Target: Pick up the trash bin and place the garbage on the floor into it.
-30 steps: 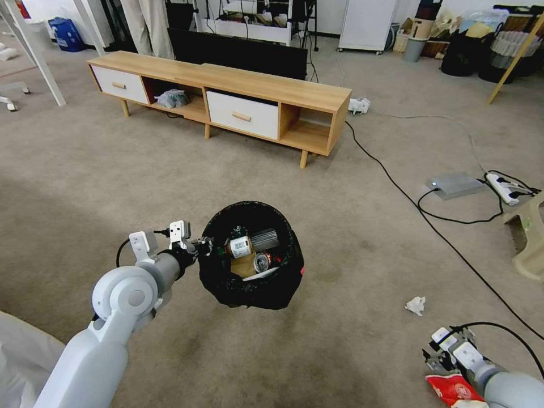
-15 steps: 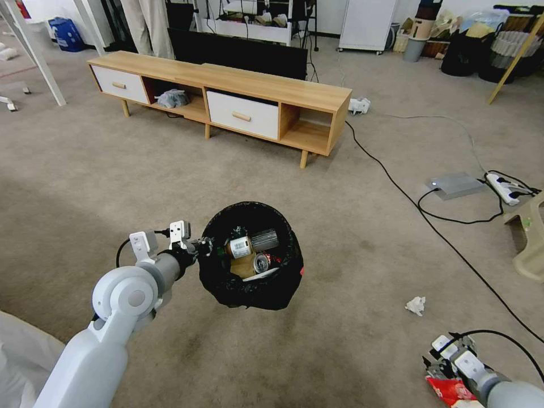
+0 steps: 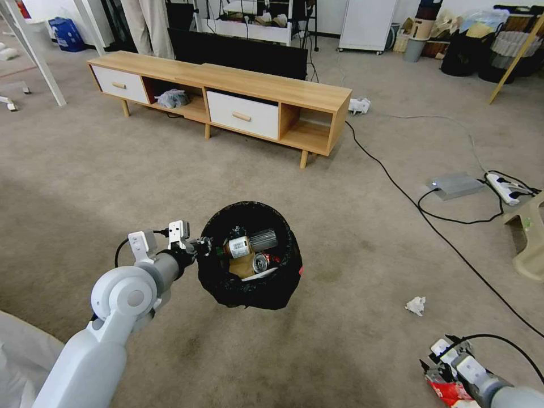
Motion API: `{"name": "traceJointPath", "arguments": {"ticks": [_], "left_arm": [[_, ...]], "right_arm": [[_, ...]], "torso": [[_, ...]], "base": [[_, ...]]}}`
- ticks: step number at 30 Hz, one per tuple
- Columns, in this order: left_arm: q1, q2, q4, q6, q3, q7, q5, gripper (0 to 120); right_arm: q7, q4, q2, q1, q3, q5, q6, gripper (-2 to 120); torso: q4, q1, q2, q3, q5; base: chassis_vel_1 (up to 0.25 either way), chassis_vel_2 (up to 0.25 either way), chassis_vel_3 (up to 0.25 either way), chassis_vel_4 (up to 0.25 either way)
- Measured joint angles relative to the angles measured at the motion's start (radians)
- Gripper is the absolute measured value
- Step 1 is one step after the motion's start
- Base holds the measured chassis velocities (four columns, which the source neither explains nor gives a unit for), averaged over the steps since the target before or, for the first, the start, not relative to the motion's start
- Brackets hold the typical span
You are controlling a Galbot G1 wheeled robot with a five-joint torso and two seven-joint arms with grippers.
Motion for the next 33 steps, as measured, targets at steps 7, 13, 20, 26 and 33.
{"name": "traceJointPath", "arguments": {"ticks": [7, 13, 20, 26, 33], "left_arm": [[-0.003, -0.001, 0.009, 0.000, 0.002, 0.002, 0.001, 0], [-0.005, -0.001, 0.013, 0.000, 0.002, 0.004, 0.002, 0], [-0.005, -0.005, 0.017, 0.000, 0.005, 0.006, 0.008, 0], [-0.005, -0.005, 0.019, 0.000, 0.006, 0.007, 0.010, 0], [-0.004, -0.006, 0.020, 0.000, 0.008, 0.008, 0.012, 0]], "right_arm": [[0.000, -0.005, 0.011, -0.014, 0.001, -0.004, -0.003, 100], [-0.008, -0.004, 0.012, -0.022, -0.002, -0.004, -0.021, 100], [-0.023, -0.017, 0.032, -0.033, -0.015, -0.014, -0.027, 100], [-0.032, -0.034, 0.048, -0.049, -0.016, -0.029, -0.023, 100], [-0.040, -0.053, 0.068, -0.057, -0.015, -0.040, -0.016, 100]], "torso": [[0.0000, 0.000, 0.000, 0.000, 0.0000], [0.0000, 0.000, 0.000, 0.000, 0.0000], [0.0000, 0.000, 0.000, 0.000, 0.0000], [0.0000, 0.000, 0.000, 0.000, 0.0000], [0.0000, 0.000, 0.000, 0.000, 0.0000]], "base": [[0.000, 0.000, 0.000, 0.000], [0.000, 0.000, 0.000, 0.000], [0.000, 0.000, 0.000, 0.000], [0.000, 0.000, 0.000, 0.000], [0.000, 0.000, 0.000, 0.000]]}}
